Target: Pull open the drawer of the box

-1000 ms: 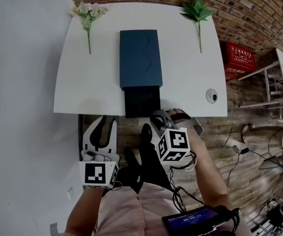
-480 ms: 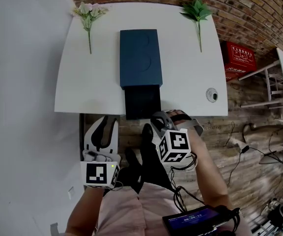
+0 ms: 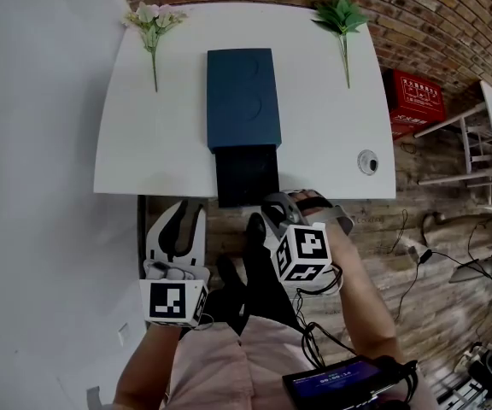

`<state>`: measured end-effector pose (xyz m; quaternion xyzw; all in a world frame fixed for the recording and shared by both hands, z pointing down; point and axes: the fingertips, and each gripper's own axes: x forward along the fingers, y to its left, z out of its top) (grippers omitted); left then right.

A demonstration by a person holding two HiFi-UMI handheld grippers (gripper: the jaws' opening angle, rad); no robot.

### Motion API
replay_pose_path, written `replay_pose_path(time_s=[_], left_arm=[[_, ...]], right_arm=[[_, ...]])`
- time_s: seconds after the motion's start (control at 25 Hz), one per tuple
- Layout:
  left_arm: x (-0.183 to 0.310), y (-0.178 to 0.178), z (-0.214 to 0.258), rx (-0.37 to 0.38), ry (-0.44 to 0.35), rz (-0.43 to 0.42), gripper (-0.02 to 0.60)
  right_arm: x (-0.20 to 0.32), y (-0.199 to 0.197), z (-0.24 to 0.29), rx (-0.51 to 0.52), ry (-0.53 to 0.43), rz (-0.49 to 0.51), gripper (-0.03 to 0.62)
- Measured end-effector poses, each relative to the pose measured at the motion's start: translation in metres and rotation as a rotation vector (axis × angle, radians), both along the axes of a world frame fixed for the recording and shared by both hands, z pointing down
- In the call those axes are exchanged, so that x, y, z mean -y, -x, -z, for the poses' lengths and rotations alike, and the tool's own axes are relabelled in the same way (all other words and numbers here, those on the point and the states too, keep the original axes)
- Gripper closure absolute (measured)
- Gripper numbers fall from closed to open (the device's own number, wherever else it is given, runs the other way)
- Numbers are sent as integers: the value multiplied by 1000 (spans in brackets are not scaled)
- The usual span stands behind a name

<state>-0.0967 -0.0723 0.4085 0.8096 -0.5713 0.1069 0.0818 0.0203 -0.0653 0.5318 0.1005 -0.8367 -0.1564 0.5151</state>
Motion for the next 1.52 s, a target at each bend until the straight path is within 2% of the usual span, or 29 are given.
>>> replay_pose_path(time_s=[1.52], left_arm=[[-1, -7, 0, 4, 2, -18, 479]], right_arm=[[-9, -2, 0, 15, 20, -5, 533]])
